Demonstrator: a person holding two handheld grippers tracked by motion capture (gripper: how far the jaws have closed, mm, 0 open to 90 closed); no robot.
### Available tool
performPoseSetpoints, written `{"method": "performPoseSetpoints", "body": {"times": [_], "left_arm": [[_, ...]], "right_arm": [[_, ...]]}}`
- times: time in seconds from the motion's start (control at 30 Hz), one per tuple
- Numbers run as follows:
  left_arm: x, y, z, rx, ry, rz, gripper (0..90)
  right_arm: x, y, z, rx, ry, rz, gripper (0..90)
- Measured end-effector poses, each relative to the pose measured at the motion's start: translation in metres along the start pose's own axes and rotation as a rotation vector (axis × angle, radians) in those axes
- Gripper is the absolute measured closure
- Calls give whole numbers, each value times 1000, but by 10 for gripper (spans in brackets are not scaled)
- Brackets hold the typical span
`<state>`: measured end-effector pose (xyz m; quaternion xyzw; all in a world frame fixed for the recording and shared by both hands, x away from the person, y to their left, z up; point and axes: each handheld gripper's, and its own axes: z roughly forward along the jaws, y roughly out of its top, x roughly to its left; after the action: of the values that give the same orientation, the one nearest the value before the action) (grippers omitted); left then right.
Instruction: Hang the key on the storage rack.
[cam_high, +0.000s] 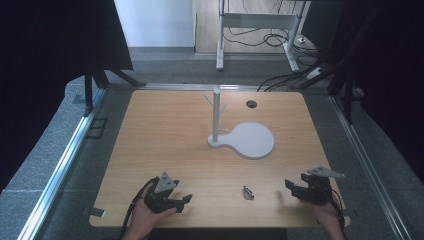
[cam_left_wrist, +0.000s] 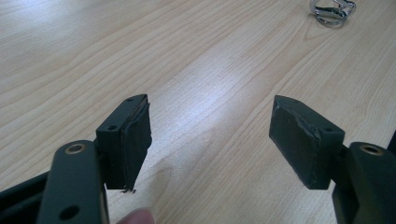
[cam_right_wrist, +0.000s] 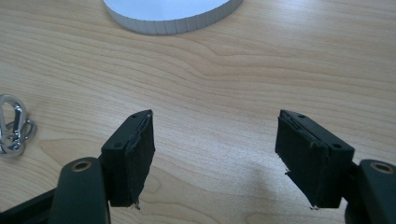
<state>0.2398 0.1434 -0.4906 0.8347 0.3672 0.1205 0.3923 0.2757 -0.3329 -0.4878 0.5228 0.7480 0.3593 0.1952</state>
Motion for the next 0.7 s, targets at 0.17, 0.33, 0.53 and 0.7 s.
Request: {"method": "performPoseSetpoints", "body": {"times": [0.17, 0.33, 0.53, 0.7], "left_arm": [[1, -1, 1, 6, 1, -1, 300], [0, -1, 2, 11, -1, 0, 300], [-1, -1, 4, 15, -4, 2, 300], [1, -1, 2, 13, 0, -1, 300]], "right_arm": [[-4, -1, -2, 6, -6, -12, 330], [-8, -1, -6, -9, -12, -18, 366], [-9, -2, -5, -1, -10, -21, 392], [-10, -2, -5, -11, -10, -9, 377]]}}
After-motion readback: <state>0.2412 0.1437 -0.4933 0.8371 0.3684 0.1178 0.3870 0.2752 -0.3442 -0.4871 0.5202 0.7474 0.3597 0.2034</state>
